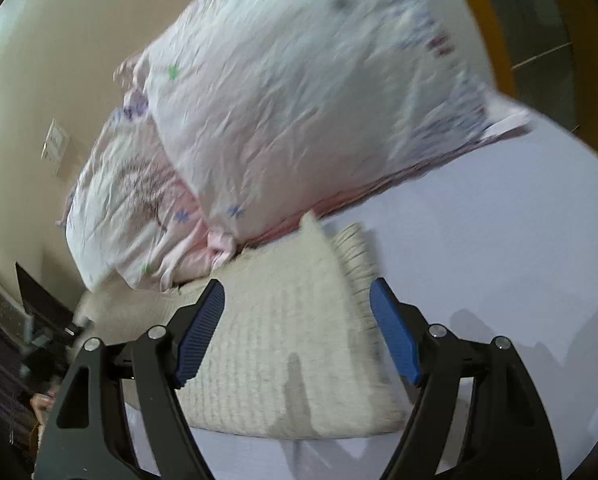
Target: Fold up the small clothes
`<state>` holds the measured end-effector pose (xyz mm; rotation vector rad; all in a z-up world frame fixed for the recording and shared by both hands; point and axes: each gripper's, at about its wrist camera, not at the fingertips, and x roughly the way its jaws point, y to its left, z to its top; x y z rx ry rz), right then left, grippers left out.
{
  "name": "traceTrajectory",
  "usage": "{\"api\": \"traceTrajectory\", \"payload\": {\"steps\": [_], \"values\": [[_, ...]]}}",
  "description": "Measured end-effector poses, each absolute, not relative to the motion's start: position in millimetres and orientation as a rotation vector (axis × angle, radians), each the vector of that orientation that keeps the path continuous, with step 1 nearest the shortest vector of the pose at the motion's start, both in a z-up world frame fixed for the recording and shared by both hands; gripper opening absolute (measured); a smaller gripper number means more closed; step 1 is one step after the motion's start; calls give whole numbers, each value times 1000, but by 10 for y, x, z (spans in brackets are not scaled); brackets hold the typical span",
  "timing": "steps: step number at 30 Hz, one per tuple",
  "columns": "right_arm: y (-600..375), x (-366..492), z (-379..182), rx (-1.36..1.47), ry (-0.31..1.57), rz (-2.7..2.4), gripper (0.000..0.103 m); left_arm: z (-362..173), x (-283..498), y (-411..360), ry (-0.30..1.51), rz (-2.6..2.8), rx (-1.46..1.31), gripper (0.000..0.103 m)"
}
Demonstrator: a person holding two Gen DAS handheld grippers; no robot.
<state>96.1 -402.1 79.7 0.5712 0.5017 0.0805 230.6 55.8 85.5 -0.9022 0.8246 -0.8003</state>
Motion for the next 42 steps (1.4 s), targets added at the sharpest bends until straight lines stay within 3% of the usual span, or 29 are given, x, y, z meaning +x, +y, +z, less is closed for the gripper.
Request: {"api": "traceTrajectory", "payload": {"steps": [4, 7, 9, 11, 13, 14, 15, 19, 23, 27, 29, 30, 31, 34, 36, 38, 42], "values": [[-4220, 825, 817, 621, 464, 33, 75, 912, 2420, -571, 875, -1001, -901, 13], [-4318, 849, 764, 664, 484, 20, 75, 547, 2619, -1564, 1086, -1214, -978, 17], [-4375, 873, 741, 684, 515, 24, 75, 413, 2624, -1805, 1189, -1291, -1042, 17], [-4451, 889, 721, 704, 551, 58, 76, 555, 2542, -1634, 1091, -1326, -975, 18], [-4492, 960, 694, 718, 587, 97, 80, 691, 2490, -1307, 985, -1252, -890, 38], [-4501, 1047, 659, 737, 621, 134, 80, 731, 2463, -1016, 941, -1138, -841, 57], [-4496, 1118, 627, 754, 649, 163, 80, 732, 2480, -847, 929, -1061, -802, 60], [-4366, 1574, 528, 774, 779, 242, 80, 533, 2483, -336, 987, -809, -662, 64], [-4230, 1893, 423, 735, 881, 194, 80, 215, 2506, -452, 1103, -723, -592, 69], [-4085, 2002, 341, 687, 931, 162, 78, 102, 2470, -546, 1109, -707, -574, 80], [-4020, 1982, 328, 642, 926, 140, 60, 92, 2481, -593, 1104, -703, -562, 81], [-4012, 1974, 312, 640, 930, 138, 39, 41, 2492, -637, 1112, -706, -573, 81], [-4019, 1959, 267, 671, 934, 159, 34, -43, 2505, -647, 1131, -715, -608, 81], [-4041, 1881, 185, 745, 889, 189, 26, -84, 2525, -749, 1103, -734, -620, 73], [-3982, 1808, 199, 758, 863, 208, 24, -96, 2526, -699, 1109, -739, -637, 47], [-3850, 1731, 269, 749, 842, 267, 23, 7, 2457, -564, 1088, -785, -608, 41], [-3396, 1716, 390, 689, 844, 417, 23, 368, 2135, -192, 953, -752, -393, 43]]}}
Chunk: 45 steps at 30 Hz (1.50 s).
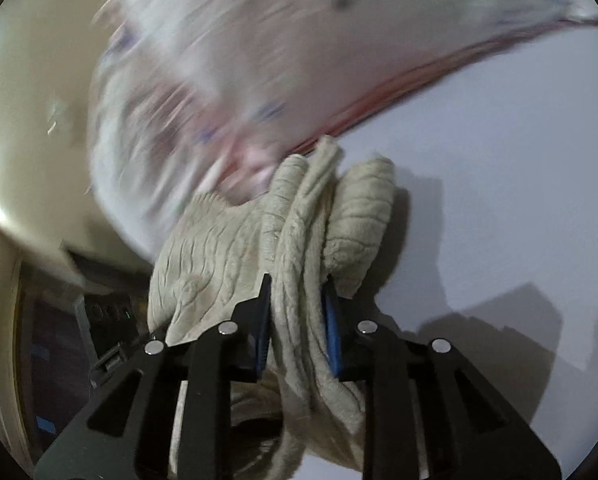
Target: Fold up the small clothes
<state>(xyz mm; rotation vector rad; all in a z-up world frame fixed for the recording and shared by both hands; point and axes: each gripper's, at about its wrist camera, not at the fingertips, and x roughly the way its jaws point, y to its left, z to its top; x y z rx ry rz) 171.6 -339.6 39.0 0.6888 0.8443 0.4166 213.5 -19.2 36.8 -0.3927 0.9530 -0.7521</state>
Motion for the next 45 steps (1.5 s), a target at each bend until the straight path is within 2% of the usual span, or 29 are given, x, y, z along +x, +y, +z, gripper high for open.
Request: {"api": "traceTrajectory", "payload": {"steps": [2, 4, 6, 8, 10, 11, 13, 16, 20, 22, 24, 25, 26, 27, 28, 30, 36, 38, 40, 45], "values": [[-3028, 1792, 412, 498, 906, 369, 29, 439, 2061, -50, 910, -640, -243, 49], [-2808, 1793, 501, 302, 869, 209, 47, 415, 2030, 110, 913, -578, -212, 52], [-2779, 1663, 704, 305, 714, 170, 48, 507, 1879, 237, 830, -483, -170, 57], [-2749, 1701, 762, 368, 712, 255, 48, 589, 1754, 309, 767, -435, -138, 70], [-2677, 1846, 713, 349, 764, 244, 48, 696, 1600, 360, 717, -430, -144, 73], [-2628, 1943, 649, 328, 794, 230, 47, 716, 1550, 334, 709, -436, -148, 75], [-2592, 2088, 479, 327, 862, 223, 9, 788, 1418, 276, 691, -458, -155, 76], [-2739, 1973, 451, 406, 793, 247, 6, 864, 1296, 156, 675, -494, -139, 77], [-3219, 1675, 744, 495, 639, 117, 6, 906, 1178, 125, 639, -511, -114, 79], [-3268, 1729, 681, 408, 709, 37, 8, 896, 1170, 100, 635, -526, -123, 79], [-3308, 1751, 611, 393, 797, 9, 17, 860, 1182, 61, 656, -536, -129, 79], [-3334, 1617, 684, 418, 748, 2, 17, 843, 1177, 46, 662, -539, -129, 79], [-3337, 1468, 786, 435, 683, 33, 22, 831, 1161, 30, 662, -543, -128, 80], [-3310, 1374, 858, 446, 651, 77, 35, 829, 1133, 22, 656, -547, -124, 83], [-3236, 1256, 939, 460, 624, 167, 39, 837, 1113, -1, 643, -548, -117, 86], [-2980, 1126, 998, 438, 640, 302, 39, 881, 1065, -71, 609, -559, -105, 92], [-2612, 835, 1074, 336, 595, 358, 39, 916, 1140, -530, 570, -614, -52, 94], [-2714, 682, 1084, 339, 595, 298, 40, 732, 1244, -652, 662, -576, 28, 93], [-2896, 530, 1002, 357, 607, 251, 53, 514, 1259, -659, 743, -569, 76, 91], [-3105, 530, 535, 476, 766, 269, 53, 93, 1269, -542, 917, -572, 71, 84]]}}
